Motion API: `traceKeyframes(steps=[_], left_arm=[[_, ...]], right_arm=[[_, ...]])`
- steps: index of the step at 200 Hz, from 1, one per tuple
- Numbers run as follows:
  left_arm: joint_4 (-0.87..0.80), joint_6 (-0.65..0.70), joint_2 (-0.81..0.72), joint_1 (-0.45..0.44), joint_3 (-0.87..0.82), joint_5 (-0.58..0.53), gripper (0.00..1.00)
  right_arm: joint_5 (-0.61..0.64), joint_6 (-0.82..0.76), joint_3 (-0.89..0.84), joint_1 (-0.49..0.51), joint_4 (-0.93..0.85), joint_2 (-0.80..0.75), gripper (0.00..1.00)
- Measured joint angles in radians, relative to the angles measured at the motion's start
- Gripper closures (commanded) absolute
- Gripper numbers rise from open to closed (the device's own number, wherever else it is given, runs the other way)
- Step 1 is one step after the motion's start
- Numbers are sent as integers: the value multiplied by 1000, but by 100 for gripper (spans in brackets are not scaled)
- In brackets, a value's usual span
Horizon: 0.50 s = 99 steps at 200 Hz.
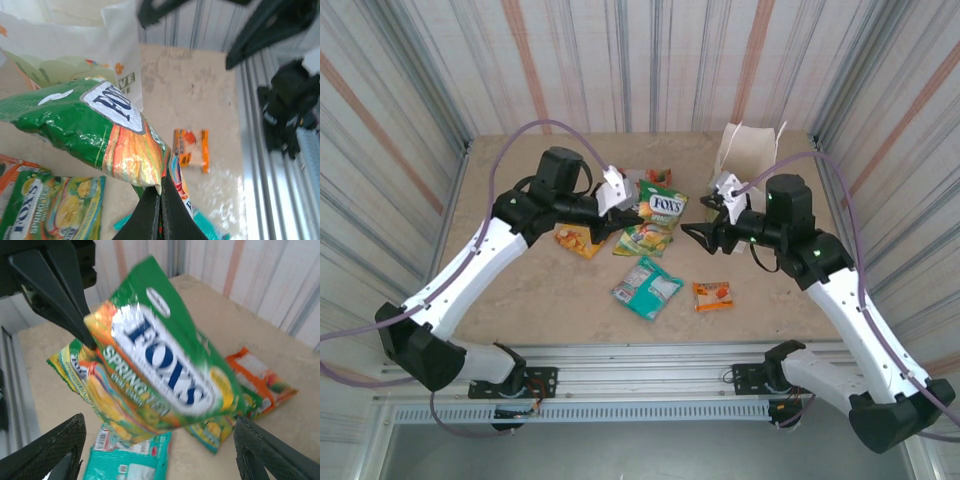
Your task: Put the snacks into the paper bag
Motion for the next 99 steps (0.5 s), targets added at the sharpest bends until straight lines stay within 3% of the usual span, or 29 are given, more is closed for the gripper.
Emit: traceKeyframes(steps=[36, 99], left_arm=[[-117, 209, 4, -53, 13, -115, 100], [-151, 366, 6, -63, 14, -185, 100]], right_arm=[[-37, -115, 81, 50, -20, 140, 19], [-182, -164, 127, 79, -85, 295, 20]])
